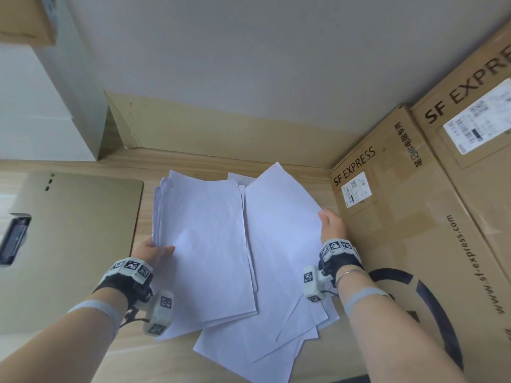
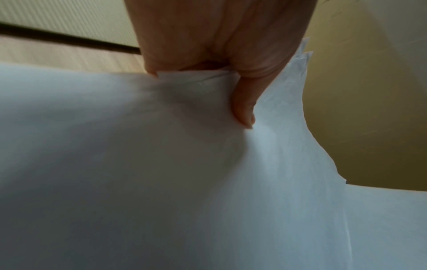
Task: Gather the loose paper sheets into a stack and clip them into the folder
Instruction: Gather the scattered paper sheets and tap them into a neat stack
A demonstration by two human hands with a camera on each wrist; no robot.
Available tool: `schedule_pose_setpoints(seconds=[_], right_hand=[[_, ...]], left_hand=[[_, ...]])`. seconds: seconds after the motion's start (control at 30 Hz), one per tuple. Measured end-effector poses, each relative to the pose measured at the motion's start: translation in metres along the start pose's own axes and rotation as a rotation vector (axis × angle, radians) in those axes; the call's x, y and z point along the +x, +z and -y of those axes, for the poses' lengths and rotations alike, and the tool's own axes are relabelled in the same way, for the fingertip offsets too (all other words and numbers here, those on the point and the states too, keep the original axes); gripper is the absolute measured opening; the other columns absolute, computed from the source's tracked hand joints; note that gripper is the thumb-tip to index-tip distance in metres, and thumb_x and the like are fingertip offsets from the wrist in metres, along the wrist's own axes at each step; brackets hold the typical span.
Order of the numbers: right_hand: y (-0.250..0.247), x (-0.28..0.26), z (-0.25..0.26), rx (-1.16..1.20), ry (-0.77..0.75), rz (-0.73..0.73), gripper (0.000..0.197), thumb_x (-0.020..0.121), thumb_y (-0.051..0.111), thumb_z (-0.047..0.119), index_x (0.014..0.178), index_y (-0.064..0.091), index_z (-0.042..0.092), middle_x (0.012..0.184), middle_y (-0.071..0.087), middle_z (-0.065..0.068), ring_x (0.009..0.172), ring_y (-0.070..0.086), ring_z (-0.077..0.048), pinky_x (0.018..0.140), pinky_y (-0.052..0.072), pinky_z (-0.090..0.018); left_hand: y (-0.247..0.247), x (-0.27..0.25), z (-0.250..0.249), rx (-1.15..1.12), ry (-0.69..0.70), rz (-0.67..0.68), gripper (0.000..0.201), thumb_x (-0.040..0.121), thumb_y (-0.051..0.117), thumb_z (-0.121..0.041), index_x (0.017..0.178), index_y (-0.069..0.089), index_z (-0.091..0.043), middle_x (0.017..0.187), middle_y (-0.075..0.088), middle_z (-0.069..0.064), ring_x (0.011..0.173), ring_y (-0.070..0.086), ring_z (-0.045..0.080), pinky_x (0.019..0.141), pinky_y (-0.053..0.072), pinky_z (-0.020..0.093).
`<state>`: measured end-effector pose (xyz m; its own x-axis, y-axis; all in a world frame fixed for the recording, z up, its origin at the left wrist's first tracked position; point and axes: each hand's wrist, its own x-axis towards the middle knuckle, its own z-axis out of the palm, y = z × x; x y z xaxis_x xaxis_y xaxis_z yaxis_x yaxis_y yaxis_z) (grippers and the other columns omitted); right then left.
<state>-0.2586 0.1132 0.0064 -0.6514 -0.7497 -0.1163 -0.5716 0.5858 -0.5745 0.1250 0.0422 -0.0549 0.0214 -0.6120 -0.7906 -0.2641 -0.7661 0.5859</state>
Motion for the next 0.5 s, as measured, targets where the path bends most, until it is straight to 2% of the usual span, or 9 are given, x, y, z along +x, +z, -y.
schedule_pose_setpoints(seconds=[0.07,0.1,0.2,0.27,0.33,0.4,0.43,0.5], right_hand=[[-0.007,0.004,0.005,0.040,0.019,-0.061,0.029,0.098,0.041,0.019,0.110,0.063,0.004,0.110,0.065,-0.020,0.101,0.059,-0.034,0.082,0.044,-0.032],[-0.011,0.007,0.008,0.068,0.041,-0.096,0.029,0.098,0.041,0.019,0.110,0.062,0.003,0.111,0.065,-0.020,0.103,0.059,-0.034,0.083,0.044,-0.032],[-0.015,0.015,0.012,0.160,0.132,-0.175,0.034,0.097,0.043,0.023,0.120,0.057,0.002,0.128,0.058,-0.015,0.118,0.055,-0.031,0.100,0.044,-0.039],[-0.014,0.018,0.015,0.224,0.175,-0.178,0.038,0.097,0.043,0.024,0.126,0.054,0.002,0.131,0.056,-0.015,0.122,0.053,-0.031,0.104,0.043,-0.042],[-0.008,0.017,0.021,0.240,0.176,-0.122,0.038,0.097,0.043,0.019,0.127,0.052,-0.002,0.130,0.057,-0.016,0.122,0.053,-0.031,0.103,0.042,-0.037],[0.005,0.009,0.029,0.236,0.182,-0.037,0.033,0.097,0.042,0.013,0.124,0.053,-0.003,0.121,0.058,-0.014,0.117,0.053,-0.027,0.096,0.039,-0.030],[0.013,0.003,0.034,0.219,0.188,-0.001,0.031,0.097,0.042,0.012,0.123,0.054,-0.002,0.118,0.058,-0.012,0.115,0.053,-0.024,0.094,0.039,-0.030],[0.033,-0.008,0.040,0.163,0.228,0.063,0.031,0.097,0.040,0.011,0.124,0.053,-0.001,0.122,0.056,-0.017,0.118,0.052,-0.029,0.096,0.040,-0.033]], left_hand=[[-0.001,0.002,0.002,0.000,-0.006,-0.001,0.039,0.083,0.064,-0.003,0.120,0.056,0.004,0.116,0.062,0.028,0.108,0.059,0.044,0.099,0.044,0.056],[-0.001,0.003,0.002,-0.003,-0.008,-0.003,0.039,0.083,0.064,-0.003,0.120,0.056,0.004,0.118,0.061,0.029,0.109,0.058,0.045,0.099,0.044,0.056],[0.001,0.000,0.002,-0.003,-0.011,-0.009,0.039,0.083,0.063,-0.001,0.121,0.055,0.006,0.116,0.061,0.028,0.108,0.058,0.045,0.099,0.044,0.054],[0.002,-0.001,0.002,-0.015,-0.009,-0.008,0.038,0.084,0.060,0.003,0.121,0.054,0.008,0.107,0.060,0.024,0.099,0.058,0.039,0.098,0.045,0.049],[0.004,0.000,0.003,-0.026,-0.005,0.005,0.039,0.084,0.058,0.006,0.122,0.053,0.009,0.101,0.057,0.021,0.094,0.054,0.034,0.097,0.044,0.049],[0.004,0.000,0.003,-0.023,-0.009,0.014,0.040,0.084,0.058,0.006,0.123,0.053,0.009,0.101,0.057,0.020,0.093,0.054,0.034,0.098,0.043,0.050],[0.004,-0.001,0.002,-0.026,-0.007,0.016,0.039,0.084,0.057,0.006,0.123,0.053,0.008,0.100,0.057,0.020,0.093,0.054,0.033,0.097,0.043,0.048],[0.005,-0.002,0.000,-0.034,-0.001,0.007,0.038,0.085,0.056,0.007,0.123,0.053,0.008,0.095,0.058,0.018,0.091,0.053,0.033,0.090,0.043,0.044]])
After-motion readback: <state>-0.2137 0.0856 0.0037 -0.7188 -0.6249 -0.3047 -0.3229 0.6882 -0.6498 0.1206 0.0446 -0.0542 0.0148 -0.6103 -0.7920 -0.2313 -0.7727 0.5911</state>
